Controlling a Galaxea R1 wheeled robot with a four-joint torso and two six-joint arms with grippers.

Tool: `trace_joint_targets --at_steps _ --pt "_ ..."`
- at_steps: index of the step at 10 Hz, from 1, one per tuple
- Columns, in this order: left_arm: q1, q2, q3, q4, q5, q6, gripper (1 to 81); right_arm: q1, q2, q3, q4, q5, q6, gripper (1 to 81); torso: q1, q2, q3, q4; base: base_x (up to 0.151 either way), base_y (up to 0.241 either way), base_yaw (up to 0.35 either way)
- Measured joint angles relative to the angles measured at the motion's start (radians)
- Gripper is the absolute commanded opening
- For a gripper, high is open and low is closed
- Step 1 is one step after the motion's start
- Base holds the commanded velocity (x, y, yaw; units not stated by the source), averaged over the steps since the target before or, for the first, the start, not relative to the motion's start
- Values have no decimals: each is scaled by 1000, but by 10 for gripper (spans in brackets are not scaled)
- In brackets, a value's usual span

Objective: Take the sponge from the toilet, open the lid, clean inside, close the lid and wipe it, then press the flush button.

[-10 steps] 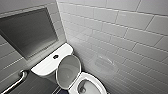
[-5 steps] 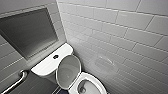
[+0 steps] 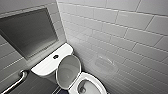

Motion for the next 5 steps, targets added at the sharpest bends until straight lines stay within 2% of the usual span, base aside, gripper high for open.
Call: trace_joint_targets --at_steps 2,3,5 --pt "-13 40 7 -167 82 173 811 0 0 0 0 0 0 10 0 0 0 0 0 0 0" --pt "-23 49 16 -235 116 284 811 -1 0 0 0 0 0 10 0 0 0 0 0 0 0" --pt "-28 47 37 -453 153 539 811 -1 0 0 0 1 0 10 0 0 0 0 0 0 0"
